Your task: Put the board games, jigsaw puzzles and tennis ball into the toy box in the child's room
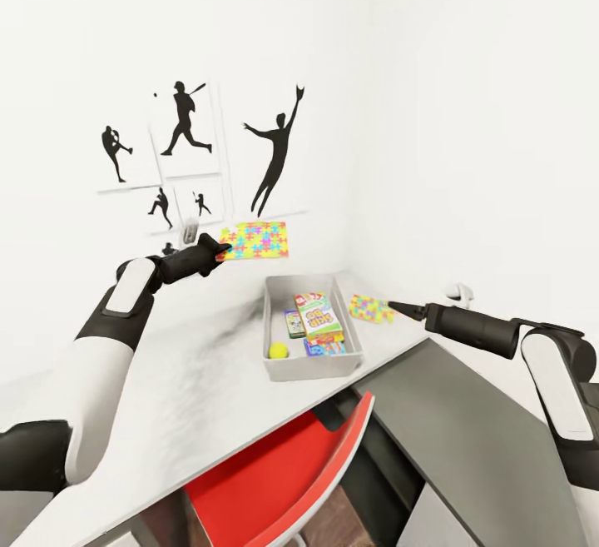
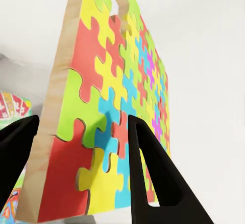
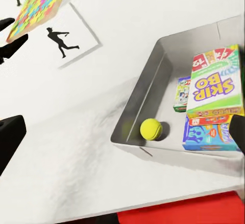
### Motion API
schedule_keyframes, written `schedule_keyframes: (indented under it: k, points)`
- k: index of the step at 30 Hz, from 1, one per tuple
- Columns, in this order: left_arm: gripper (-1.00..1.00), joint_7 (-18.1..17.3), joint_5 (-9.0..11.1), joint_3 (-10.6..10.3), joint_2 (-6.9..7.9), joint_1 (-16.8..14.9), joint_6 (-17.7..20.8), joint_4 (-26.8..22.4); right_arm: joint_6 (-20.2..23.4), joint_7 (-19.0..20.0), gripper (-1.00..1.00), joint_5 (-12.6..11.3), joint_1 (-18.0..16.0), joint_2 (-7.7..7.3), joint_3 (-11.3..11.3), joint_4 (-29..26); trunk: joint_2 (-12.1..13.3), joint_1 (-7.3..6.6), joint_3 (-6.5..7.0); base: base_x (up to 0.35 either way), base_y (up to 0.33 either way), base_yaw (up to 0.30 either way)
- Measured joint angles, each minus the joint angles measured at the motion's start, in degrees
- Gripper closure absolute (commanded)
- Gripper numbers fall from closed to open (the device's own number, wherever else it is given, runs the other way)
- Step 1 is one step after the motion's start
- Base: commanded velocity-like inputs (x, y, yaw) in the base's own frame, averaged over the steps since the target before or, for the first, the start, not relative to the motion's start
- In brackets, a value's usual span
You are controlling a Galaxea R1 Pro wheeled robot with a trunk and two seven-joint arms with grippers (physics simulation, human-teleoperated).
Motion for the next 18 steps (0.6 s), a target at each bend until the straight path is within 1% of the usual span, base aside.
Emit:
schedule_keyframes:
  k: [1,4,5,6,7,12,18]
  points:
    - [1.0,0.0,0.1,0.0,-0.01,0.0,0.0,0.0,0.0,0.0,-1.0,0.0,0.0,0.0,0.0,0.0,0.0,0.0,0.0,0.0,0.0,-0.269]
    - [1.0,1.2,-0.2,-0.1,-0.49,-2.1,-0.6,3.7,0.0,0.0,-1.0,0.0,0.0,0.0,-0.1,0.0,0.0,0.0,0.0,0.0,0.0,-0.273]
    - [1.0,1.3,-0.2,-0.1,-0.49,-2.2,-0.6,3.7,0.0,0.0,-1.0,0.0,0.0,0.0,-0.1,0.0,0.0,0.0,0.0,0.0,0.0,-0.277]
    - [1.0,1.7,-0.4,-0.2,-0.81,-3.5,-0.8,5.9,0.0,0.0,-1.0,0.0,0.0,0.0,-0.2,0.0,0.0,0.0,0.0,0.0,0.0,-0.277]
    - [1.0,1.8,-0.4,-0.2,-0.82,-3.5,-0.8,6.0,0.0,0.0,-1.0,0.0,0.0,0.0,-0.2,0.0,0.0,0.0,0.0,0.0,0.0,-0.278]
    - [1.0,2.3,-0.6,-0.4,-1.61,-6.1,-1.1,10.9,0.0,0.0,-1.0,0.0,0.0,0.0,-0.3,0.0,0.0,0.0,0.0,0.0,0.0,-0.28]
    - [1.0,2.6,-0.7,-0.5,-2.2,-7.3,-2.0,14.5,0.0,0.0,-1.0,0.0,0.0,0.0,-0.3,0.0,0.0,0.0,0.0,0.0,0.0,-0.282]
